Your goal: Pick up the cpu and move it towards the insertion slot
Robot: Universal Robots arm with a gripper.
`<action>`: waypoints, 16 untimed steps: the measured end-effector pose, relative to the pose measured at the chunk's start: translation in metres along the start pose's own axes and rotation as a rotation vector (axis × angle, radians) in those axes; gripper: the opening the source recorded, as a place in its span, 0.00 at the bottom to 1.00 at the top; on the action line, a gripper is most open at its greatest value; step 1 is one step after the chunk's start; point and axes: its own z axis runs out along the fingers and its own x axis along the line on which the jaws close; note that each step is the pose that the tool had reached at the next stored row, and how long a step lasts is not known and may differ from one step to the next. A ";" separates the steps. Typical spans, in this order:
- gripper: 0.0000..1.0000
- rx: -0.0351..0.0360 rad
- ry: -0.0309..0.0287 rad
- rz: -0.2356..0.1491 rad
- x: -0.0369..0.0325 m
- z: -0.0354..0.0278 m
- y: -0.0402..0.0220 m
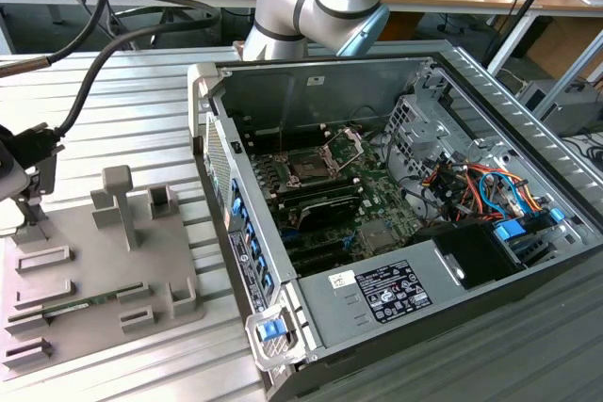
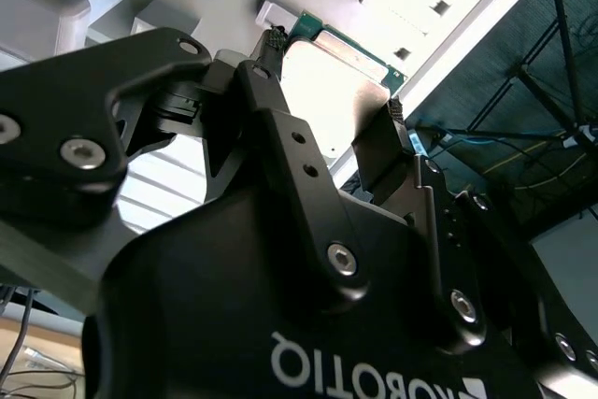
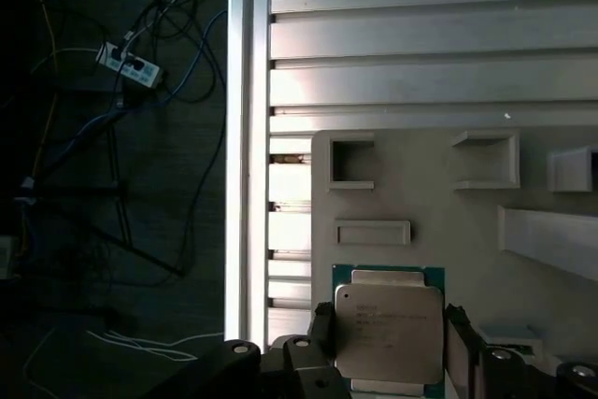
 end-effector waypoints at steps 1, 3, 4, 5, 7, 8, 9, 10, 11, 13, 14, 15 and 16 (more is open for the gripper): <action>0.55 0.0000 0.0001 0.000 0.0000 -0.0009 0.0000; 0.55 0.0001 0.0001 0.000 0.0000 -0.0019 0.0001; 0.55 0.0000 0.0000 0.000 0.0000 -0.0025 0.0001; 0.55 0.0001 0.0001 0.000 0.0000 -0.0031 0.0001; 0.55 0.0000 0.0000 0.000 0.0000 -0.0046 0.0001; 0.55 0.0001 0.0001 0.000 0.0000 -0.0055 0.0002; 0.55 0.0001 0.0000 0.000 0.0000 -0.0061 0.0002; 0.55 0.0000 0.0000 0.000 0.0000 -0.0066 0.0002; 0.55 0.0000 0.0000 0.000 0.0000 -0.0073 0.0002; 0.55 0.0000 0.0001 0.000 0.0000 -0.0084 0.0003; 0.55 0.0000 0.0000 0.000 0.0000 -0.0089 0.0003; 0.55 0.0000 0.0000 0.000 0.0000 -0.0093 0.0003; 0.55 0.0000 0.0001 0.000 0.0000 -0.0102 0.0003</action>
